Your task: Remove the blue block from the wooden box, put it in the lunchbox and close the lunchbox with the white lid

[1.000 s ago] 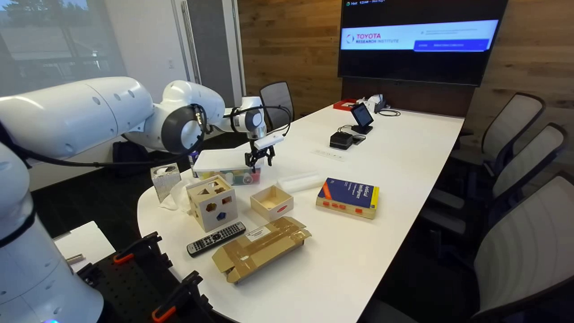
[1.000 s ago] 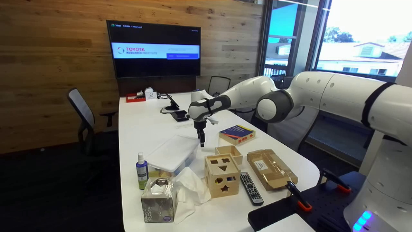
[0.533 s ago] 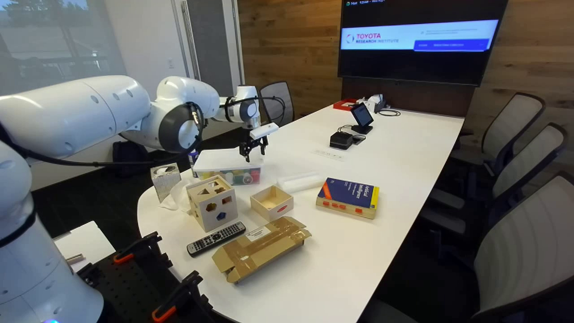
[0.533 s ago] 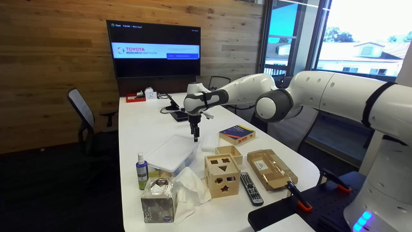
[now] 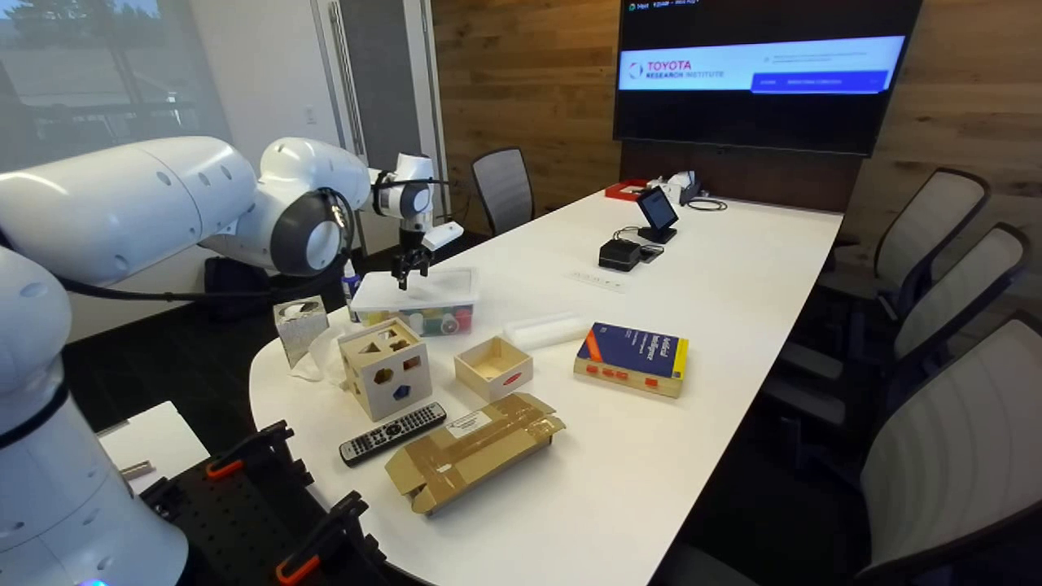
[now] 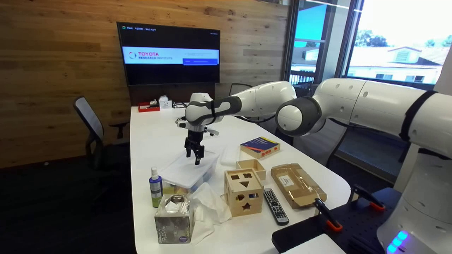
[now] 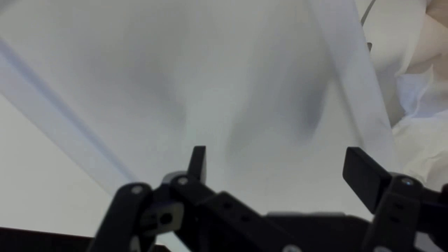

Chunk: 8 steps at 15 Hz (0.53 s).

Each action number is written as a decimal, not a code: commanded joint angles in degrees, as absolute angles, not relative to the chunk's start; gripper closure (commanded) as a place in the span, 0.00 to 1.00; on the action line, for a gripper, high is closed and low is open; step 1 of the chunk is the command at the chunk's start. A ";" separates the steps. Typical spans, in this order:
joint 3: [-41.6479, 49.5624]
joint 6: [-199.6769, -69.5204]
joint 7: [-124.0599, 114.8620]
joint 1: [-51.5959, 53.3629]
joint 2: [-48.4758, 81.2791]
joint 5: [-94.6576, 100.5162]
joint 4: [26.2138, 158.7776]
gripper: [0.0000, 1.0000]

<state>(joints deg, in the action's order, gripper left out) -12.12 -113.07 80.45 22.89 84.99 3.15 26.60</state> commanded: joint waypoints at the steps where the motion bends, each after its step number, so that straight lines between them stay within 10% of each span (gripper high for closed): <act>1: -11.55 -112.73 84.92 25.06 85.01 2.47 27.37 0.00; 8: -8.36 -117.21 86.21 27.76 85.39 7.38 35.18 0.00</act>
